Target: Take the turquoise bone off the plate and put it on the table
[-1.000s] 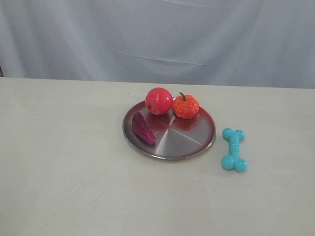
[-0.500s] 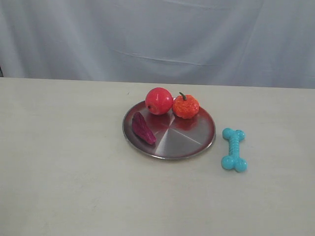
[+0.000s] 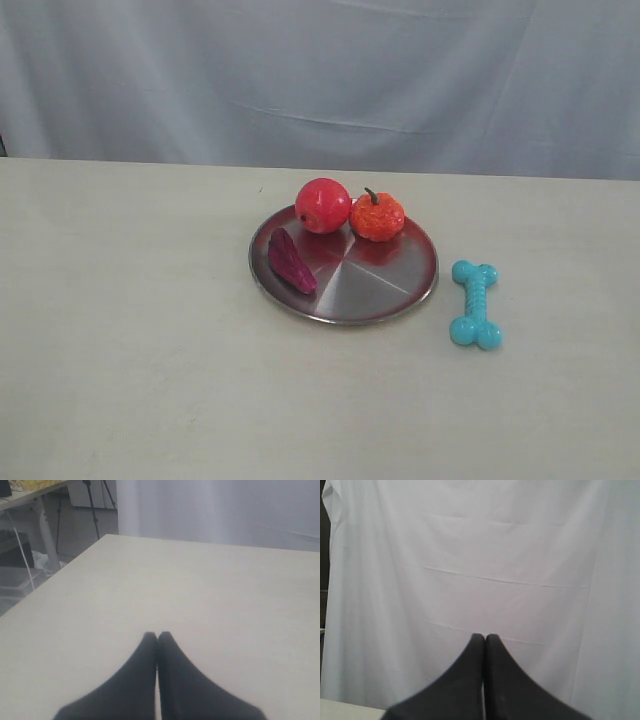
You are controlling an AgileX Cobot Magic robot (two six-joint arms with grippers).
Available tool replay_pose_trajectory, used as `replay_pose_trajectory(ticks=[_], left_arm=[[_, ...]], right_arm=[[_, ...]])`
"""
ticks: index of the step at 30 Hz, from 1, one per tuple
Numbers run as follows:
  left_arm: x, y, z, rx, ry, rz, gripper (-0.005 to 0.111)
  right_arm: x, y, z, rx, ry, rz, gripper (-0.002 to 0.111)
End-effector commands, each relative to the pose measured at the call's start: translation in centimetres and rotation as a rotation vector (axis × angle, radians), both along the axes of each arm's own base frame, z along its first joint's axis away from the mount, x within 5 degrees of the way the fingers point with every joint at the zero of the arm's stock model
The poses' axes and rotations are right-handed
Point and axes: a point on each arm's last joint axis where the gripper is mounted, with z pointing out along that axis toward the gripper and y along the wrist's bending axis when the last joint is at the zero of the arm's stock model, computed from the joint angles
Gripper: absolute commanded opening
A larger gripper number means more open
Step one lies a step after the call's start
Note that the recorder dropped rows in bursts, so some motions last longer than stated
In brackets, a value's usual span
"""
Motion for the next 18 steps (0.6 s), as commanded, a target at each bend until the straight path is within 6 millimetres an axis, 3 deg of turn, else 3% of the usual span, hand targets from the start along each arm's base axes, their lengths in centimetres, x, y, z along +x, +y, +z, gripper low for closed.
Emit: replay_pose_trajectory(ticks=[1,6,10,13,18], left_arm=[[0.0,0.0,0.0,-0.003,-0.005,0.004,0.0],[0.0,0.0,0.0,-0.003,-0.005,0.004,0.0],[0.0,0.0,0.0,-0.003,-0.005,0.004,0.0],[0.0,0.0,0.0,-0.003,-0.005,0.004,0.0],[0.0,0.0,0.0,-0.003,-0.005,0.004,0.0]], right_arm=[[0.0,0.0,-0.2,0.008,0.001,0.001,0.0],[-0.1,0.0,-0.2,0.007,-0.001,0.001,0.0],[-1.4,0.3,-0.2,0.024,-0.07,0.011,0.0],[-2.0,0.4,-1.4,-0.045,-0.074,-0.015,0.0],[-0.7,0.1,-4.5,-0.009,0.015,-0.009,0.0]])
